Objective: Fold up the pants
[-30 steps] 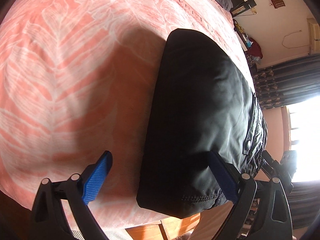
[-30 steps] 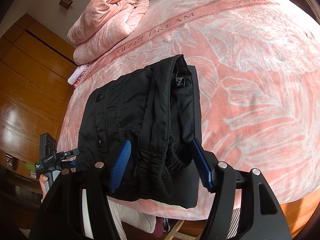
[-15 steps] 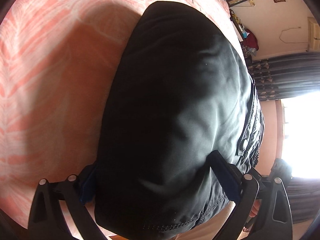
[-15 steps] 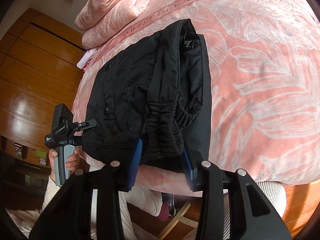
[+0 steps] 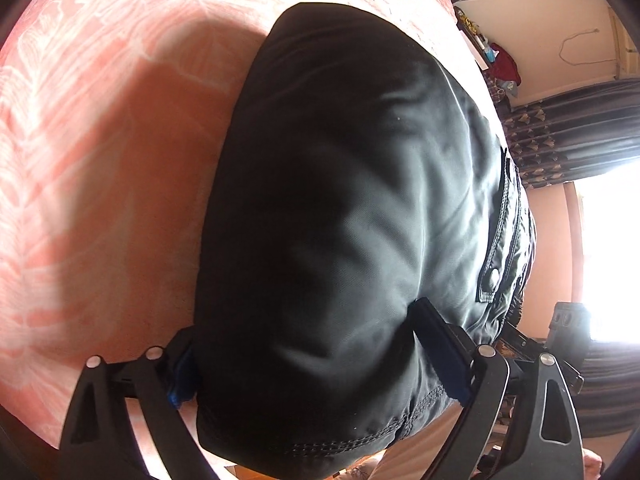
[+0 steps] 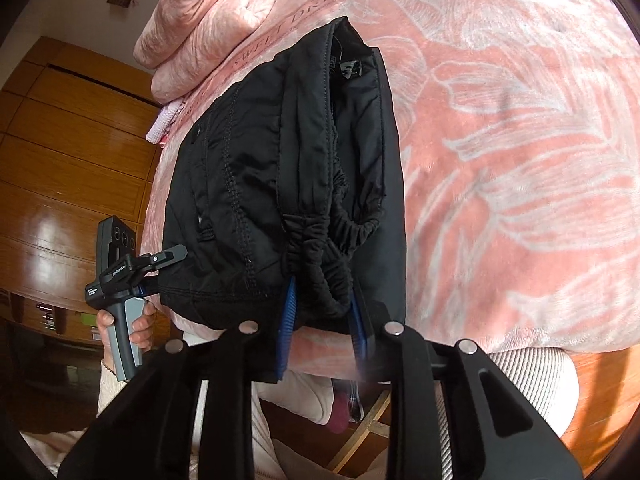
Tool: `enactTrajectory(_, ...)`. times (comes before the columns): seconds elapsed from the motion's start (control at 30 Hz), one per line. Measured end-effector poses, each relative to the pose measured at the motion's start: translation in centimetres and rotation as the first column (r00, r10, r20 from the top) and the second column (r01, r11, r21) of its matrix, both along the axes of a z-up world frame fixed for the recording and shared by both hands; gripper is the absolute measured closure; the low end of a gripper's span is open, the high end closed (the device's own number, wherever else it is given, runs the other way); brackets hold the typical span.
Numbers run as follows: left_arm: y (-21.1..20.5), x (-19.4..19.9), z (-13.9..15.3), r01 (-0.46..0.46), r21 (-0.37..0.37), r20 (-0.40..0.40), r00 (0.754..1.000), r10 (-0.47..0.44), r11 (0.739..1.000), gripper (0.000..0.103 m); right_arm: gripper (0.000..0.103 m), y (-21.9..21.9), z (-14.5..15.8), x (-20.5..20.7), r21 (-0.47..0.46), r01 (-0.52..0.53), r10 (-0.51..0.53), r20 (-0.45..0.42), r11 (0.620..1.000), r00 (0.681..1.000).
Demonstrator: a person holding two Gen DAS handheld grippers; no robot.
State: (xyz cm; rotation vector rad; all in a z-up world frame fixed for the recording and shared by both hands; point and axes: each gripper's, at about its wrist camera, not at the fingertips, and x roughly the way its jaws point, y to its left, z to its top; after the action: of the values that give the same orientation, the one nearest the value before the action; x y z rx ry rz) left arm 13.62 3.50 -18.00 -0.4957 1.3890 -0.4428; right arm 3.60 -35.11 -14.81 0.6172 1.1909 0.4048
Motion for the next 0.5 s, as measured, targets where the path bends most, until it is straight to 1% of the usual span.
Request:
enactTrajectory(0.03, 0.1, 0.1, 0.0, 0.005, -0.009, -0.005, 1.0, -0.005, 1.0, 0.01, 0.069, 0.0, 0.5, -0.1, -0.02, -0.002, 0.002, 0.017, 1.0, 1.0)
enactTrajectory(0.07, 0.2, 0.2, 0.1, 0.011, -0.018, -0.011, 1.0, -0.011, 1.0, 0.011, 0.062, 0.0, 1.0, -0.4, -0.064, 0.0, 0.002, 0.036, 0.998, 0.999)
enactTrajectory(0.1, 0.4, 0.4, -0.1, 0.018, -0.026, -0.019, 1.0, -0.018, 1.0, 0.011, 0.049, 0.0, 1.6, -0.5, -0.111, -0.001, 0.007, 0.052, 0.994, 0.999)
enactTrajectory(0.13, 0.4, 0.5, -0.1, 0.026, -0.032, -0.029, 0.999, -0.027, 0.999, 0.011, 0.047, 0.0, 2.1, -0.7, -0.146, -0.005, 0.015, 0.068, 0.989, 0.998)
enactTrajectory(0.17, 0.5, 0.8, -0.2, 0.034, -0.038, -0.038, 0.999, -0.035, 0.999, 0.011, 0.047, -0.1, 2.4, -0.9, -0.162, -0.009, 0.022, 0.078, 0.987, 0.997)
enactTrajectory(0.2, 0.5, 0.9, -0.3, 0.04, -0.045, -0.046, 0.998, -0.042, 0.998, 0.011, 0.047, -0.4, 2.7, -1.0, -0.16, -0.007, 0.021, 0.085, 0.987, 0.996)
enactTrajectory(0.3, 0.9, 1.6, -1.0, 0.051, -0.073, -0.059, 0.997, -0.055, 0.996, 0.01, 0.045, -1.4, 3.0, -1.0, -0.101, 0.004, 0.006, 0.101, 0.995, 0.995)
enactTrajectory(0.37, 0.8, 1.8, -1.4, 0.05, -0.086, -0.064, 0.996, -0.056, 0.995, 0.009, 0.039, -2.1, 2.6, -0.7, -0.069, 0.015, -0.008, 0.094, 0.997, 0.996)
enactTrajectory(0.4, 0.7, 2.0, -1.6, 0.055, -0.087, -0.069, 0.996, -0.061, 0.995, 0.008, 0.034, -2.4, 2.4, -0.5, -0.052, 0.018, -0.013, 0.093, 0.998, 0.996)
enactTrajectory(0.43, 0.5, 2.1, -1.7, 0.058, -0.086, -0.071, 0.995, -0.065, 0.995, 0.007, 0.03, -2.7, 2.1, -0.1, -0.026, 0.022, -0.02, 0.091, 0.999, 0.996)
enactTrajectory(0.47, 0.3, 2.1, -1.7, 0.062, -0.085, -0.072, 0.995, -0.068, 0.994, 0.006, 0.03, -3.0, 1.7, 0.1, 0.007, 0.026, -0.027, 0.086, 1.0, 0.996)
enactTrajectory(0.5, 0.1, 2.3, -1.7, 0.067, -0.085, -0.073, 0.995, -0.073, 0.994, 0.006, 0.026, -3.4, 1.3, 0.5, 0.047, 0.031, -0.035, 0.078, 0.998, 0.996)
